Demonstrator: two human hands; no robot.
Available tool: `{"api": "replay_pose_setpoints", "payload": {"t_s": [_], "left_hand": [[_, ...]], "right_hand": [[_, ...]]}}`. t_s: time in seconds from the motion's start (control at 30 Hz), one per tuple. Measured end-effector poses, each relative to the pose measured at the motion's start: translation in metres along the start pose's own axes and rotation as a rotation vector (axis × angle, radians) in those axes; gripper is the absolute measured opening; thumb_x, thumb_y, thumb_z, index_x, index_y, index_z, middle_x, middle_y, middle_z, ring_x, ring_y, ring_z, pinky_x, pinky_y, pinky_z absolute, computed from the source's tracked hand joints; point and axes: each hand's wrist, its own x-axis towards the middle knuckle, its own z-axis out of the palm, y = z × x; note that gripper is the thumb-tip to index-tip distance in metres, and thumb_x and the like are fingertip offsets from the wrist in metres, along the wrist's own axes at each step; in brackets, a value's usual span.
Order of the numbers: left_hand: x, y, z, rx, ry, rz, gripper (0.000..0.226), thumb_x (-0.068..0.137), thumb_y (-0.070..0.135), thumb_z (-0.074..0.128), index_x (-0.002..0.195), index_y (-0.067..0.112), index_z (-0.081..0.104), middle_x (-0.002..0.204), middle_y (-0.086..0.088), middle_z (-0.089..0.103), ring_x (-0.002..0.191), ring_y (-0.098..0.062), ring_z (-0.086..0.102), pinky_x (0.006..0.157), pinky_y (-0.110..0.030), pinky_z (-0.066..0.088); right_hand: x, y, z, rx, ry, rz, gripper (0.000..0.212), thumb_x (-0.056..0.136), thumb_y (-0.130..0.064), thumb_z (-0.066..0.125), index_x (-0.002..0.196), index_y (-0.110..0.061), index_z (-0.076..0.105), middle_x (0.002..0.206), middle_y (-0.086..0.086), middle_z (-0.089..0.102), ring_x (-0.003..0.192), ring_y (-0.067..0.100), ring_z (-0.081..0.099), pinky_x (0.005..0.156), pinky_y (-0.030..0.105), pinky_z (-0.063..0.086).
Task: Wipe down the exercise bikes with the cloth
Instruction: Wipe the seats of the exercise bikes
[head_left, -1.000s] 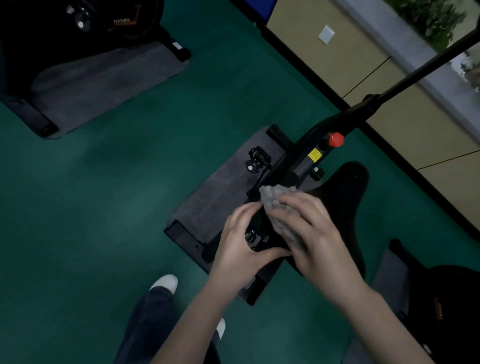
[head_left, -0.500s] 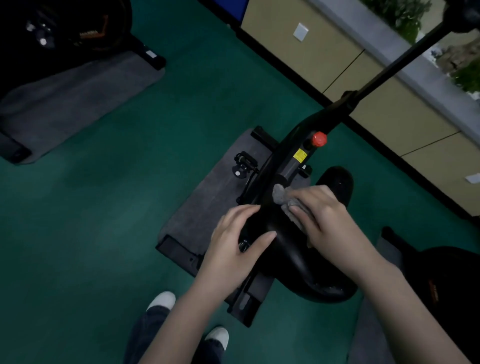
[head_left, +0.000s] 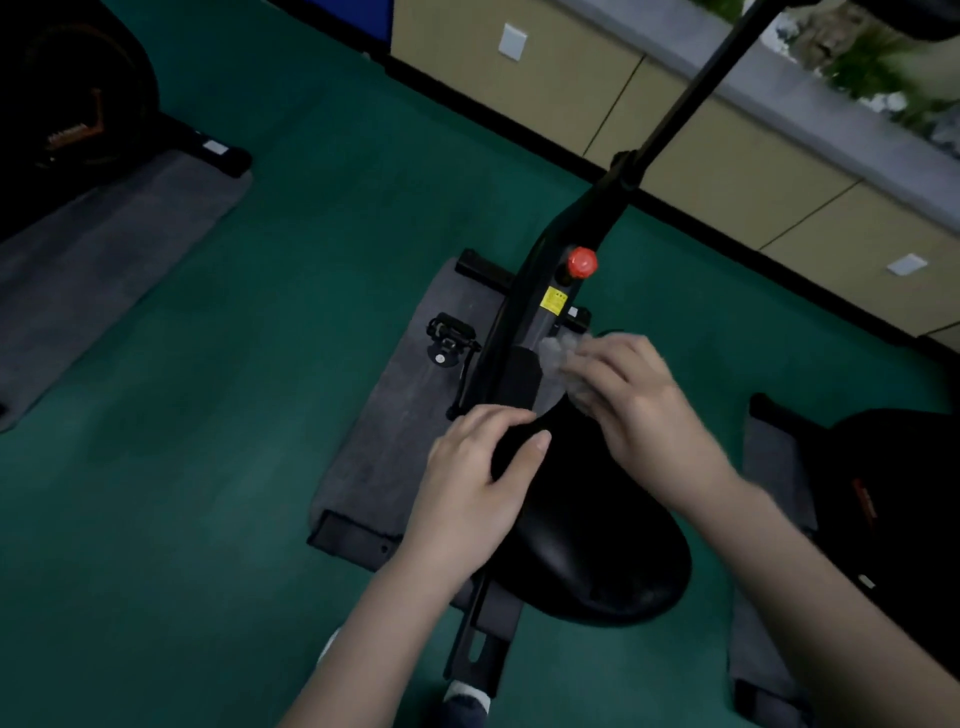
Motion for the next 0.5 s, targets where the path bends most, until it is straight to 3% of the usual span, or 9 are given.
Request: {"api": "replay_pose_setpoints", "payload": {"t_s": [0.2, 0.27, 0.33, 0.4, 0.5], "left_hand": [[0.008, -0.008, 0.004, 0.142, -0.012, 0.072, 0.044, 0.085, 0.054, 0.042, 0.109, 0.028, 0.068, 0.11, 0.023, 0.061, 0.11, 0.002, 0.053, 0.098, -0.025, 0.042], [0.007, -0.009, 0.004, 0.137, -0.008, 0.07, 0.043, 0.084, 0.055, 0.043, 0.109, 0.03, 0.068, 0.111, 0.024, 0.06, 0.111, 0.001, 0.053, 0.098, -0.019, 0.04], [0.007, -0.009, 0.004, 0.132, -0.003, 0.065, 0.042, 0.084, 0.055, 0.044, 0.109, 0.031, 0.068, 0.111, 0.025, 0.06, 0.112, 0.001, 0.053, 0.096, -0.012, 0.037], [0.007, -0.009, 0.004, 0.124, 0.006, 0.068, 0.04, 0.084, 0.053, 0.045, 0.108, 0.031, 0.069, 0.111, 0.025, 0.061, 0.112, 0.002, 0.054, 0.095, -0.01, 0.037], [0.008, -0.01, 0.005, 0.104, 0.024, 0.092, 0.038, 0.085, 0.049, 0.048, 0.107, 0.028, 0.07, 0.11, 0.022, 0.063, 0.11, -0.001, 0.056, 0.097, -0.019, 0.041]], "right_hand": [[-0.01, 0.012, 0.003, 0.118, 0.065, 0.024, 0.027, 0.095, -0.009, 0.054, 0.12, -0.005, 0.061, 0.123, 0.008, 0.056, 0.12, 0.026, 0.046, 0.105, 0.032, 0.036], [0.003, 0.026, 0.008, 0.208, 0.153, 0.185, 0.027, 0.096, -0.011, 0.052, 0.122, -0.007, 0.06, 0.125, 0.007, 0.056, 0.12, 0.023, 0.047, 0.107, 0.025, 0.033], [0.009, 0.036, 0.01, 0.418, 0.276, 0.436, 0.025, 0.097, -0.013, 0.052, 0.121, -0.013, 0.059, 0.125, 0.002, 0.058, 0.119, 0.015, 0.051, 0.106, 0.03, 0.038], [0.0, 0.03, 0.011, 0.534, 0.36, 0.56, 0.024, 0.095, -0.012, 0.053, 0.117, -0.021, 0.058, 0.123, 0.0, 0.06, 0.116, 0.007, 0.053, 0.103, 0.035, 0.041], [-0.025, 0.002, 0.012, 0.459, 0.354, 0.418, 0.026, 0.091, -0.006, 0.058, 0.116, -0.014, 0.064, 0.126, 0.004, 0.057, 0.125, 0.014, 0.047, 0.109, 0.028, 0.035]]}}
